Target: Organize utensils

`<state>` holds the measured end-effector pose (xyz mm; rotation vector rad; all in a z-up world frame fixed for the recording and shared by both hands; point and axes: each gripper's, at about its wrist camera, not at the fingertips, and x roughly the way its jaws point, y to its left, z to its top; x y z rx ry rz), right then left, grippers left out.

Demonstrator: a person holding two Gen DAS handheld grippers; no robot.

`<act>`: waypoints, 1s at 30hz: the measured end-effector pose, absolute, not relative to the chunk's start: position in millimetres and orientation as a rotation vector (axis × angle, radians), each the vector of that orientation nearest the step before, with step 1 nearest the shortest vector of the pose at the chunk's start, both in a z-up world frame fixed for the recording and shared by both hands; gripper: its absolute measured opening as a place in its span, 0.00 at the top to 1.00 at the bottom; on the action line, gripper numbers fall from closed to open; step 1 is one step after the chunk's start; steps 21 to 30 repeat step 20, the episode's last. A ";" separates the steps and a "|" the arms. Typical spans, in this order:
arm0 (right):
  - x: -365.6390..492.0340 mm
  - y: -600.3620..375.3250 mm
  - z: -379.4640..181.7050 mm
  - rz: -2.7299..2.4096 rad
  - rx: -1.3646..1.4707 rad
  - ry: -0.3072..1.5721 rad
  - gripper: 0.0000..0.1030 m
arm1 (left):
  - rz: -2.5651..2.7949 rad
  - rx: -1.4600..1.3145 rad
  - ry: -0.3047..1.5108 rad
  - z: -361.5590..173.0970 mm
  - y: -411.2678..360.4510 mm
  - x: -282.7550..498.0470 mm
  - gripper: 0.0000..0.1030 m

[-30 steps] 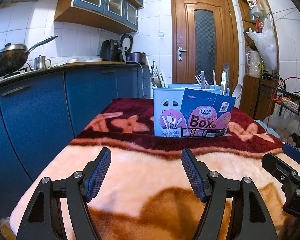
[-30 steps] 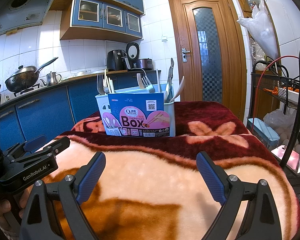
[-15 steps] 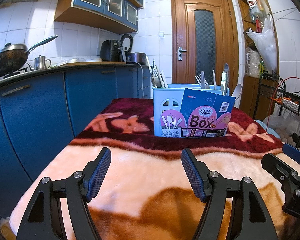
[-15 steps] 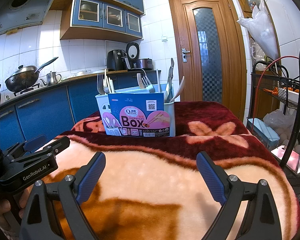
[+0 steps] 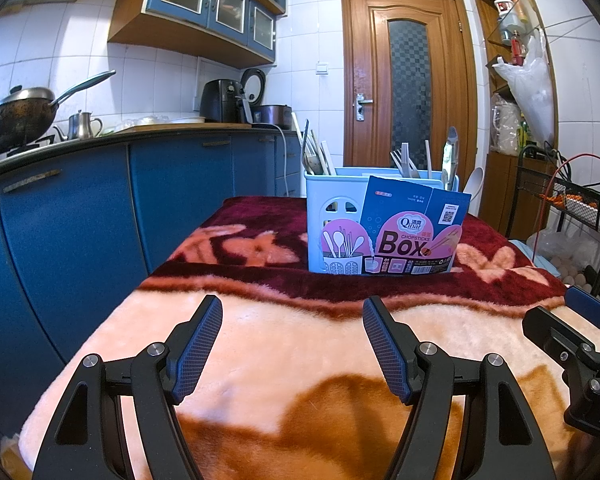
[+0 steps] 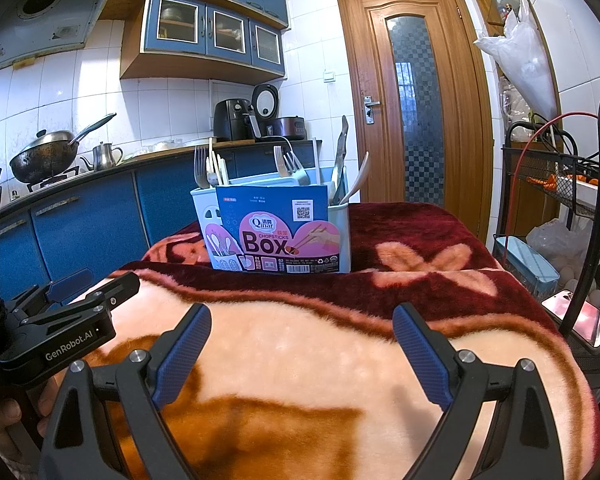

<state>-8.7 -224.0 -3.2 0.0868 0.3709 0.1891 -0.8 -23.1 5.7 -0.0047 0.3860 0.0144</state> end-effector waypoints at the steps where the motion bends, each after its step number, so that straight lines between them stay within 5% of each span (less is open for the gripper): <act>1: -8.8 -224.1 -3.1 0.189 0.087 0.371 0.09 | 0.014 -0.005 0.387 5.7 -23.4 -0.7 0.28; 30: -8.4 -225.1 -3.0 0.189 0.086 0.371 0.09 | 0.016 -0.018 0.409 4.7 -21.8 3.3 0.28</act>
